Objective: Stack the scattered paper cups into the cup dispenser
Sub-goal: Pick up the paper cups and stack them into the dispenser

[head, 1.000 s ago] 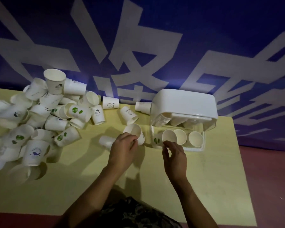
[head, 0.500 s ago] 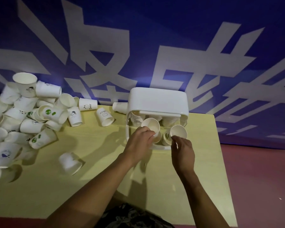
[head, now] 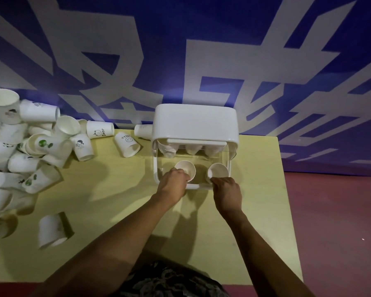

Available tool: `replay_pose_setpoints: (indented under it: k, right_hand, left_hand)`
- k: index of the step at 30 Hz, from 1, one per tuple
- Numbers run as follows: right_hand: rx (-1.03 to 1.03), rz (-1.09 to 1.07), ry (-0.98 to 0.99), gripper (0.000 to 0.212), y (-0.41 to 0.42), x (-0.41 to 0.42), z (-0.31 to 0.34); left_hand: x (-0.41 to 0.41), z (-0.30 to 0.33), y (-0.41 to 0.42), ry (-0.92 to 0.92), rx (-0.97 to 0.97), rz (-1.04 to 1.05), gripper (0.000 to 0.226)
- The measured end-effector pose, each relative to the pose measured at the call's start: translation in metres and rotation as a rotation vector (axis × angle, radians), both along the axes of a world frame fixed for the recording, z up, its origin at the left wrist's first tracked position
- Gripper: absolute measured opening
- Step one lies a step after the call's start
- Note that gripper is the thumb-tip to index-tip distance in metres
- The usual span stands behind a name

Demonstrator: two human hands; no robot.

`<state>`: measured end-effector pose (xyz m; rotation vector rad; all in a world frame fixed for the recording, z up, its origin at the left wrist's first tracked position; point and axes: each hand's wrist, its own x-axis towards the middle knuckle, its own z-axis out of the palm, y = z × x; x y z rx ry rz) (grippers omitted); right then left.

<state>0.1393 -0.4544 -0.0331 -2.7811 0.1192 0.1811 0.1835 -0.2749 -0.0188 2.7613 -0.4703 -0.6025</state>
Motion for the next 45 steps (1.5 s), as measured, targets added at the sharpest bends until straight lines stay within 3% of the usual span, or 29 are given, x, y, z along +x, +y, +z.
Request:
replay_pose_setpoints:
  k: [8, 14, 23, 32, 37, 42, 45]
  right_hand:
    - [-0.003, -0.029, -0.091, 0.022, 0.026, -0.003, 0.002]
    - [0.197, 0.074, -0.085, 0.016, 0.092, -0.011, 0.008]
    - [0.279, 0.378, 0.065, 0.021, 0.22, -0.03, 0.004]
    - [0.265, 0.727, 0.209, 0.027, 0.351, -0.036, -0.002]
    - [0.262, 0.933, 0.202, 0.034, 0.43, -0.044, -0.006]
    - [0.329, 0.9, 0.103, 0.044, 0.493, -0.033, -0.002]
    - [0.447, 0.767, 0.012, 0.044, 0.531, -0.021, 0.006]
  left_hand:
    - [-0.003, -0.002, 0.023, -0.066, -0.23, 0.144, 0.029]
    - [-0.029, 0.0, 0.089, -0.112, -0.311, 0.321, 0.021]
    - [-0.097, -0.009, 0.24, -0.132, -0.122, 0.716, 0.011]
    - [-0.155, -0.003, 0.387, -0.353, -0.029, 1.102, 0.019]
    - [-0.168, -0.009, 0.447, -0.265, 0.076, 1.2, 0.028]
    - [-0.165, -0.017, 0.482, -0.158, 0.041, 1.233, 0.047]
    - [-0.161, -0.022, 0.497, -0.078, 0.069, 1.191, 0.046]
